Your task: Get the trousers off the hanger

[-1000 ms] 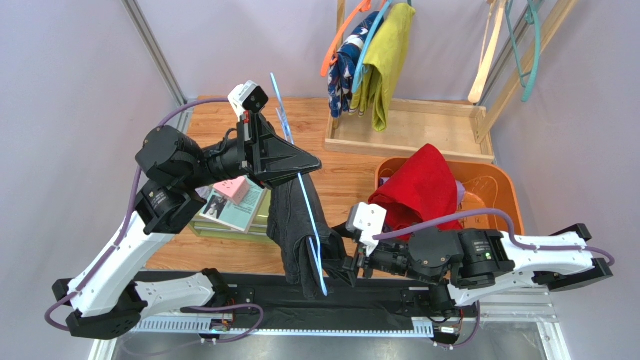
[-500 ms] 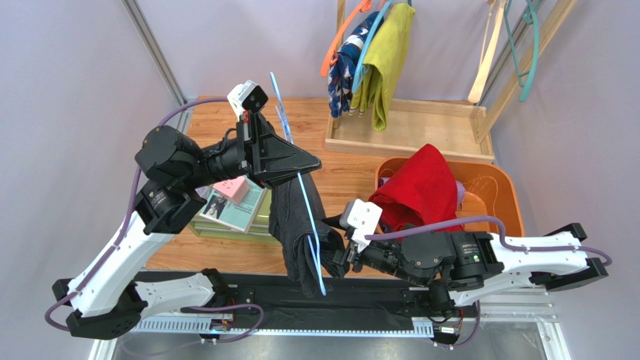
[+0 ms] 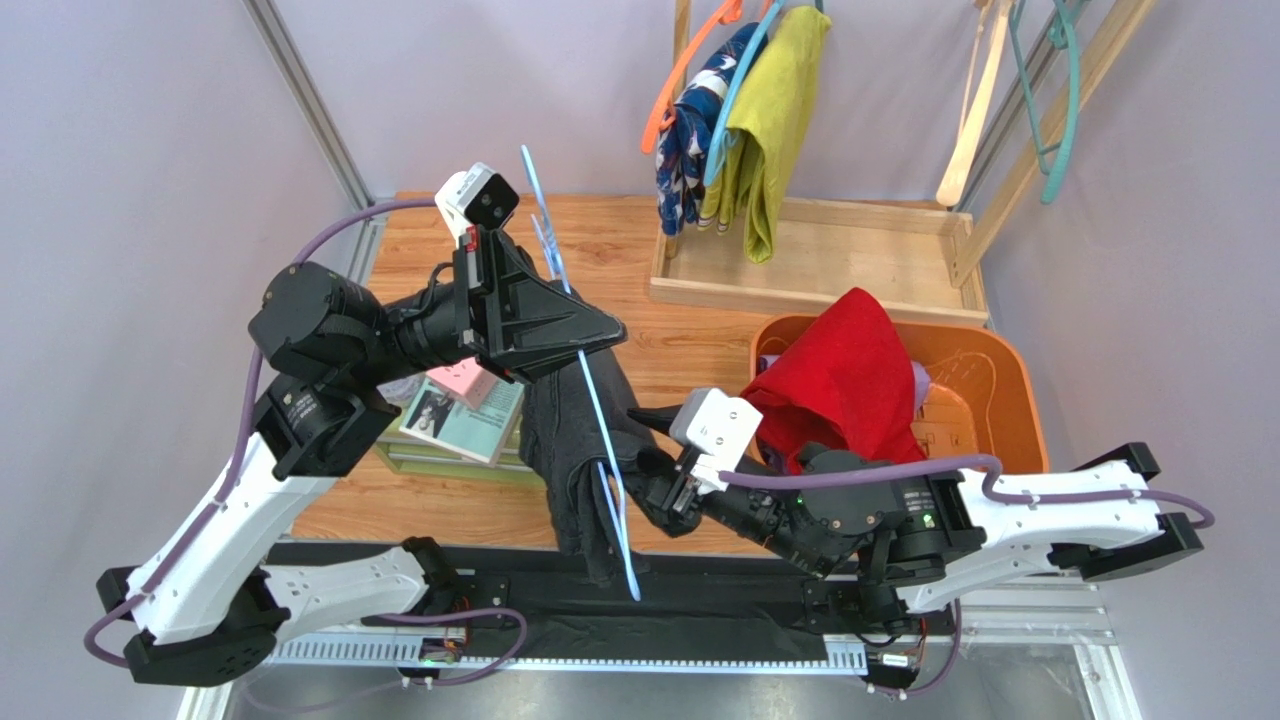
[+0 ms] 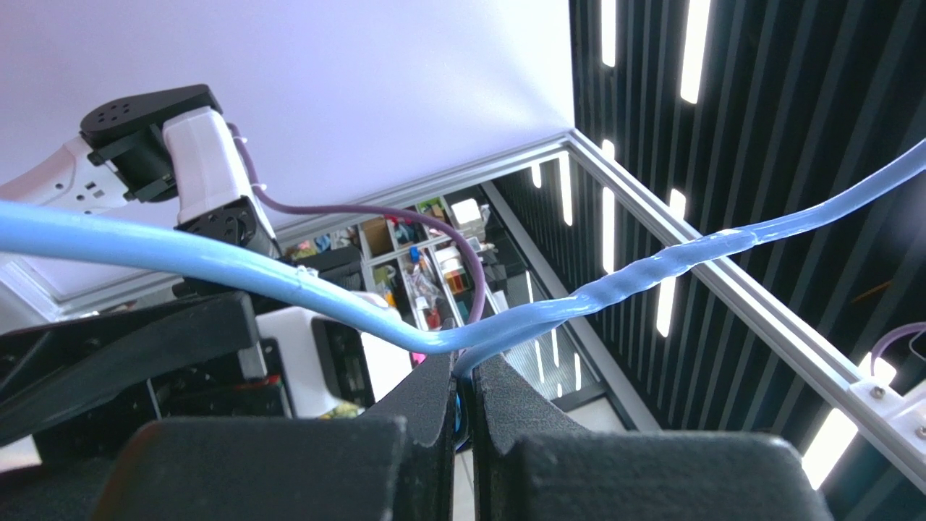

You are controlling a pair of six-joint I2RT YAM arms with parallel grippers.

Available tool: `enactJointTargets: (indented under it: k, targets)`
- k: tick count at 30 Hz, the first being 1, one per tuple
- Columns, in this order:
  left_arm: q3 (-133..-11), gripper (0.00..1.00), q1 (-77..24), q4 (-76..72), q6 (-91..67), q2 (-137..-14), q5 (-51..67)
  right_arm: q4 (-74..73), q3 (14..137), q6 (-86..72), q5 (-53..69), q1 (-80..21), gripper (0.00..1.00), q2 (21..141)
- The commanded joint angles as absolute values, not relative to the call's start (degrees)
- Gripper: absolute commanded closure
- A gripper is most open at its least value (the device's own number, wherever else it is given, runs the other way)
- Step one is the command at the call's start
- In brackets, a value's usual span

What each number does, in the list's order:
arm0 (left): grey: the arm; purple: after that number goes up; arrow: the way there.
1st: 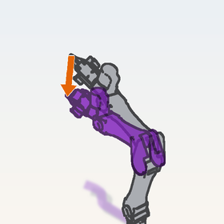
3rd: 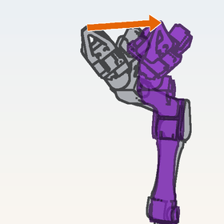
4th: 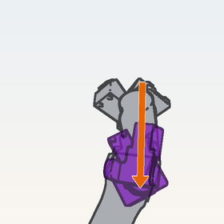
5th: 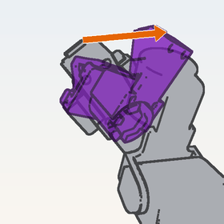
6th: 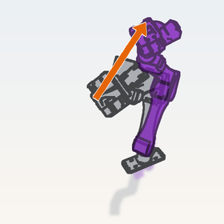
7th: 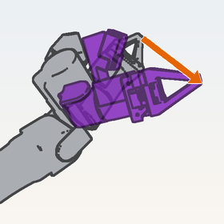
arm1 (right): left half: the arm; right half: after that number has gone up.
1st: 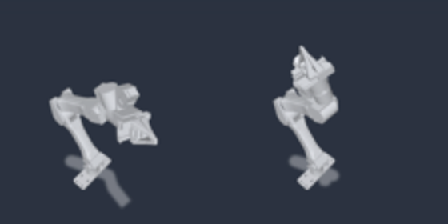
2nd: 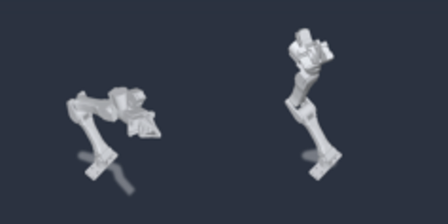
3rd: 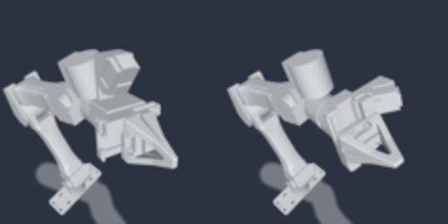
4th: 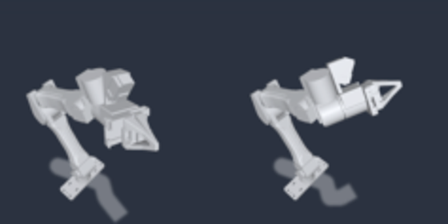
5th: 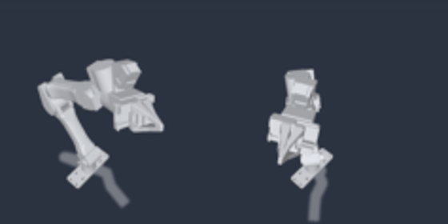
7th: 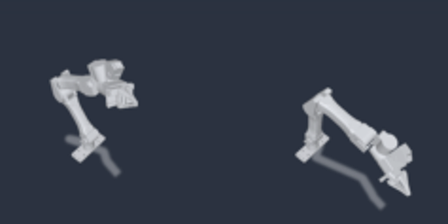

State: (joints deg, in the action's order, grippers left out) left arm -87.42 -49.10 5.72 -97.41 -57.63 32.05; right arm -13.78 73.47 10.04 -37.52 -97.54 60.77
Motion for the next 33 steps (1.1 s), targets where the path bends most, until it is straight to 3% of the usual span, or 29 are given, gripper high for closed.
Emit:
enactJointTargets:
  k: [1,5,12,15,17,18,19,21,33]
  targets:
    - [-87.8,1.00,-49.1,-0.8,-98.0,-56.2,31.9,-9.3,76.8,11.7,-41.7,-97.8,0.48,58.5]
    - [-87.5,1.00,-49.1,-0.7,-98.1,-56.4,32.2,-10.0,77.9,12.3,-41.9,-97.9,0.47,58.9]
    - [-87.5,1.00,-49.1,-1.3,-98.3,-57.3,32.6,-8.7,79.0,13.9,-40.5,-97.9,0.35,61.3]
    - [-87.5,1.00,-49.1,-1.7,-98.4,-57.6,33.0,-6.9,78.7,14.3,-41.1,-97.8,0.41,61.3]
    - [-87.2,1.00,-49.1,-1.4,-98.3,-57.5,32.9,-5.1,78.4,14.9,-41.2,-97.8,0.53,61.3]
    - [-87.1,1.00,-49.1,-1.3,-98.1,-57.4,32.9,-4.5,78.5,15.0,-41.3,-97.7,0.62,61.3]
    - [-86.9,1.00,-49.1,-1.3,-98.0,-57.2,32.8,-3.1,78.5,15.1,-41.7,-97.7,0.83,61.4]
    - [-86.1,1.00,-49.1,-1.3,-98.0,-56.8,32.5,-1.2,78.5,15.3,-43.5,-97.8,1.00,61.5]
    - [-77.2,1.00,-49.1,5.2,-93.8,-48.9,23.0,20.6,79.4,13.4,-54.0,-97.7,1.00,64.2]
